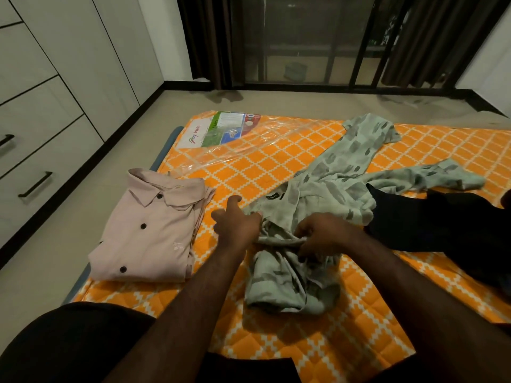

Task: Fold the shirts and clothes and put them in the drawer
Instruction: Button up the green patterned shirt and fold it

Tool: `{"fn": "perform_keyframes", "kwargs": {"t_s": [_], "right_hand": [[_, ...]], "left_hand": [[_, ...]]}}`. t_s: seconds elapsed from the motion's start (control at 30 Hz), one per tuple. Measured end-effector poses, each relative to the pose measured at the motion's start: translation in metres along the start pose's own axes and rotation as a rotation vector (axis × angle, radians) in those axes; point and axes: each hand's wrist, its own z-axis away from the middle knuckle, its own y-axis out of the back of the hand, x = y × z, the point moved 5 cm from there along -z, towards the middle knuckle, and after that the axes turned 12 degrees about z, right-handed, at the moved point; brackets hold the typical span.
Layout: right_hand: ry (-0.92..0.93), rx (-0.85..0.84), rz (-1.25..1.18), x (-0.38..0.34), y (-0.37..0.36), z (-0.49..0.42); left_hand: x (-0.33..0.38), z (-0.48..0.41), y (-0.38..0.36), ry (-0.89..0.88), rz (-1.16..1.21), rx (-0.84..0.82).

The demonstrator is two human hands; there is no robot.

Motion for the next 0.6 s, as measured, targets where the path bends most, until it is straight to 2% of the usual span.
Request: {"fn": "perform_keyframes", "kwargs": {"t_s": [0.1, 0.23, 0.3, 0.47, 0.53, 0.6], "right_hand": [[0.095, -0.14, 0.02, -0.007, -0.006, 0.004], [0.12, -0.183, 0.016, -0.008, -0.004, 0.01], [0.068, -0.077, -0.065, -0.003, 0.007, 0.009], [-0.227, 0.533, -0.267, 0.039, 0.044, 0.011], [-0.258, 0.55, -0.275, 0.048, 0.041, 0.011], [-0.233, 0.423, -0.216, 0.049, 0.033, 0.008]], "left_hand": [[-0.013, -0.003, -0.008, 0.161, 0.33, -0.065], [-0.016, -0.003, -0.005, 0.139, 0.554, 0.034], [-0.013, -0.006, -0.003, 0.092, 0.665, 0.043], [0.018, 0.015, -0.002, -0.072, 0.894, -0.098], [0.033, 0.026, -0.007, -0.179, 0.852, -0.247], [0.044, 0.038, -0.015, -0.317, 0.724, -0.454]]}}
